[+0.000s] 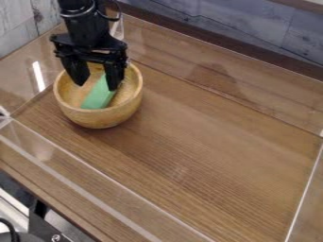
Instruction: Put green stick into wooden bowl
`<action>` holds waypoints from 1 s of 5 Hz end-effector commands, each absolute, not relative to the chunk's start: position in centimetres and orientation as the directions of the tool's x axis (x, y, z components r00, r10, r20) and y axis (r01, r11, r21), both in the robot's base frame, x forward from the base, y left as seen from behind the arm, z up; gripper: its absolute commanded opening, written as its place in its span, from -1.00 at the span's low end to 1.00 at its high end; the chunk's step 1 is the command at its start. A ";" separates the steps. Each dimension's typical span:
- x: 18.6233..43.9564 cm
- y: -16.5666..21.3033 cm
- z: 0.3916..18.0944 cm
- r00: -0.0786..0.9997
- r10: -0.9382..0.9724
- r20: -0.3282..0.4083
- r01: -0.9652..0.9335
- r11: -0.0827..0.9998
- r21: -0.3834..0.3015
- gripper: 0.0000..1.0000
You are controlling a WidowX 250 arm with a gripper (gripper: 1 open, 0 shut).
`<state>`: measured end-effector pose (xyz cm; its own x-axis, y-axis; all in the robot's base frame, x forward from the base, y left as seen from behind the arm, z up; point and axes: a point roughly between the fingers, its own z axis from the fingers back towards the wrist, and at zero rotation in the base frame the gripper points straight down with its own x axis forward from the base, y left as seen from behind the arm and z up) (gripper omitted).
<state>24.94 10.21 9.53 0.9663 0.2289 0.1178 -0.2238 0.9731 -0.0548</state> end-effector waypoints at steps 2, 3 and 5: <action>24.8 9.8 11.5 0.962 0.210 0.176 -0.208 0.978 -0.030 1.00; 24.6 9.5 11.7 0.962 0.207 0.178 -0.206 0.978 -0.024 1.00; 24.1 9.1 11.9 0.963 0.202 0.180 -0.203 0.979 -0.013 1.00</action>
